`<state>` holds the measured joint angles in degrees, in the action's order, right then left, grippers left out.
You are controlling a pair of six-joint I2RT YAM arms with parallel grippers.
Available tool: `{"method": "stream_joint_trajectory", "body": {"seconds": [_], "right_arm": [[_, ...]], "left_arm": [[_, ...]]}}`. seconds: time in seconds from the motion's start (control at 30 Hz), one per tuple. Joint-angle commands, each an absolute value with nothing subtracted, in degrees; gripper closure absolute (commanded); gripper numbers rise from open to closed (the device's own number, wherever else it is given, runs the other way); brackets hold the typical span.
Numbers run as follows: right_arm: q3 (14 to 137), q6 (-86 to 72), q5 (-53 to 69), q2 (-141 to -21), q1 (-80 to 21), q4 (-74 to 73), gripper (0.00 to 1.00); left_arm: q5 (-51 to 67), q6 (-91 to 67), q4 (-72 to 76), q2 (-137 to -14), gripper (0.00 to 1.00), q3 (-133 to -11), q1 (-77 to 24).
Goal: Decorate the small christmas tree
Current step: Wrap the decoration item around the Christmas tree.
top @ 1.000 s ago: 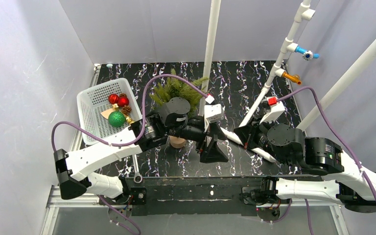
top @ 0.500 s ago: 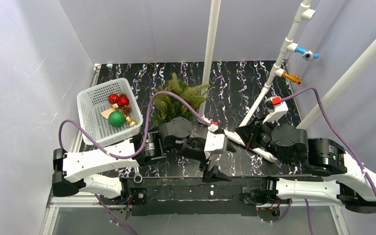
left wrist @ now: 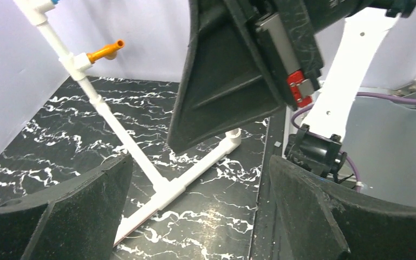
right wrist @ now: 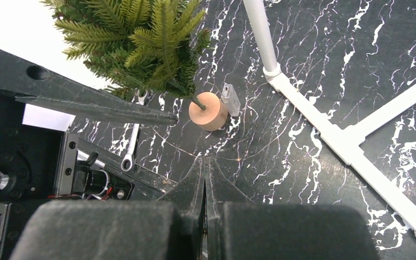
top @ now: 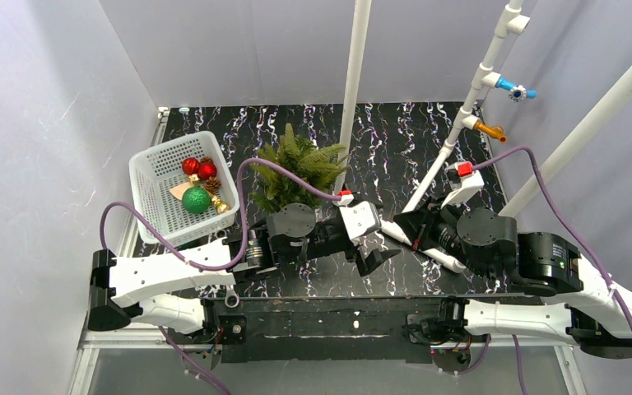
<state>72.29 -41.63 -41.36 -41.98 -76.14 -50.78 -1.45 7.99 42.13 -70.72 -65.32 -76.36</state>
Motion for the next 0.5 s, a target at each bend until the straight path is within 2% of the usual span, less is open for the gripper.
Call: {"method": "stream_joint_trajectory", "body": {"seconds": [0.0,0.27,0.47], "right_arm": [[72.89,-41.44,-41.49,-42.01,-75.94,-47.06,0.99],[73.22,-40.17,-39.77,-42.57,-75.95,-45.34,0.99],[73.29,-40.21,-39.29,-42.62,-75.94,-45.47,0.99]], "left_arm": [[-6.82,9.72,43.75,-70.11,0.02,-67.90,-76.64],[-7.23,11.76,44.74,-71.68,0.02,-68.01,-76.54],[-6.57,10.13,45.35,-74.06,0.09,-68.59,-75.72]]}}
